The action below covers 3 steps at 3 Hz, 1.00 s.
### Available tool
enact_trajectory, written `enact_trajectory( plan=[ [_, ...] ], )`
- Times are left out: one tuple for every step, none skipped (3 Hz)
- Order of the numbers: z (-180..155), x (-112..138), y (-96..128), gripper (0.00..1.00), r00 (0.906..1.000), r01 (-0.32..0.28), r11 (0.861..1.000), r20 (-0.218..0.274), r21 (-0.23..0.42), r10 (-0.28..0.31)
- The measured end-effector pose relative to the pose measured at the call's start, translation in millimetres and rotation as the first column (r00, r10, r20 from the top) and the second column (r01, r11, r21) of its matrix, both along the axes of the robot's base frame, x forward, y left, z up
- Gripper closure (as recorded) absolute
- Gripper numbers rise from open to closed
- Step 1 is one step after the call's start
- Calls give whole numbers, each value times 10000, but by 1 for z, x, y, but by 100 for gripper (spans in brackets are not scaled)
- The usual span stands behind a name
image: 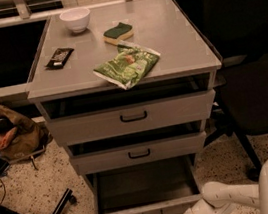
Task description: Close bottom drawer
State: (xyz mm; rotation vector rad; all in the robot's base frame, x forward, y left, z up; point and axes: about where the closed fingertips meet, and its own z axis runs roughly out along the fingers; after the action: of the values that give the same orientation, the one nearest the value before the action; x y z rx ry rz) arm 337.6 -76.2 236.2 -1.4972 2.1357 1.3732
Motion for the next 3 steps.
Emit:
enact_trajectory(
  plan=[
    [-25,17,23,0,9993,-43,9993,363,366,30],
    [-43,32,36,0,9966,135,9980,803,624,-185],
    [-47,40,38,0,9878,493,9970,1449,603,-576]
  ],
)
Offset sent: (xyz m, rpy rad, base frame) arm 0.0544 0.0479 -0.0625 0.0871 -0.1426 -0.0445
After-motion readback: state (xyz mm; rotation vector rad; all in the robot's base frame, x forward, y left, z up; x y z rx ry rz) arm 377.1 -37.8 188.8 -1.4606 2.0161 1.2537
